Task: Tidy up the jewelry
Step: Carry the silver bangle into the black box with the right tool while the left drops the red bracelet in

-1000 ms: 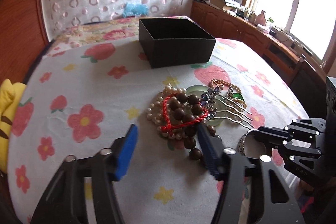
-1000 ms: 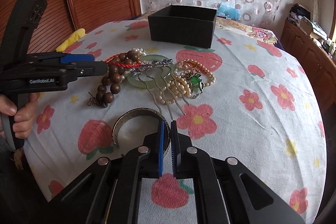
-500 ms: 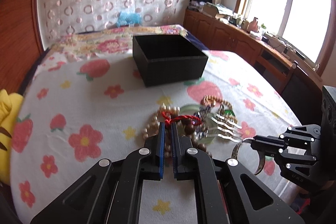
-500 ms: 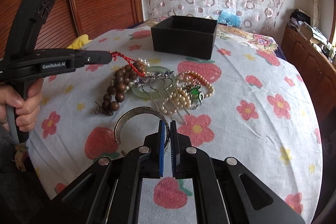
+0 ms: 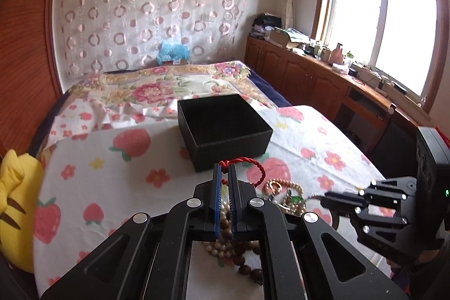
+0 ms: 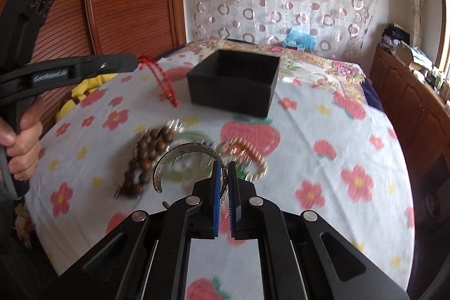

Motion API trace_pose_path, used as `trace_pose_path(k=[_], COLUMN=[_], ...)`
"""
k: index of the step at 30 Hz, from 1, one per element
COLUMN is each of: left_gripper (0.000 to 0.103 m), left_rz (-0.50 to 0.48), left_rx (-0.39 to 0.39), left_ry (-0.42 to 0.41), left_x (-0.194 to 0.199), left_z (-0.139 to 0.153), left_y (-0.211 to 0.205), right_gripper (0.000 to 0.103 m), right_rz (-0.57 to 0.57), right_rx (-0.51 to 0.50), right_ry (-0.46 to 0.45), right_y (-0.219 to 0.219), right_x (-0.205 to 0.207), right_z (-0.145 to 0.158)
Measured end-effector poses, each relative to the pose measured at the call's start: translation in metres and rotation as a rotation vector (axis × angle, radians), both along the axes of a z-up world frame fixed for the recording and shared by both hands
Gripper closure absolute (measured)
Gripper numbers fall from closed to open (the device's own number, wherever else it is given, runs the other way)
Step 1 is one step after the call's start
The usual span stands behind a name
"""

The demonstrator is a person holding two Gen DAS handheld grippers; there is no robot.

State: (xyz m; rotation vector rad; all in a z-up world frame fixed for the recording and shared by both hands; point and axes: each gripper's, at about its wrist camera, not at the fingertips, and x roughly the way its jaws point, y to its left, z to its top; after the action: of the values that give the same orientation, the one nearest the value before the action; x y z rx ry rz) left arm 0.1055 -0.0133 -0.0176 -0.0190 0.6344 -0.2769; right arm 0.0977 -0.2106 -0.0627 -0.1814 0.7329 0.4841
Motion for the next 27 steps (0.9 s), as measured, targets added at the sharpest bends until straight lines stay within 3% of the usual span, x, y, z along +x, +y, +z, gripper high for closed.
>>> trace_pose_path(k=[19, 27], left_gripper=[0.099, 0.099], left_rz=[0.049, 0.055], left_rx=[0.020, 0.056], left_ry=[0.000, -0.009], left_x=[0.051, 0.063], left_z=[0.018, 0.023], left_y=[0.013, 0.009], right_gripper=[0.097, 0.096], right_rz=[-0.167, -0.143], right_rx=[-0.006, 0.004], right_ry=[-0.025, -0.015], right_y=[0.019, 0.031], right_x=[0.138, 0.177], right_z=[0.010, 0.013])
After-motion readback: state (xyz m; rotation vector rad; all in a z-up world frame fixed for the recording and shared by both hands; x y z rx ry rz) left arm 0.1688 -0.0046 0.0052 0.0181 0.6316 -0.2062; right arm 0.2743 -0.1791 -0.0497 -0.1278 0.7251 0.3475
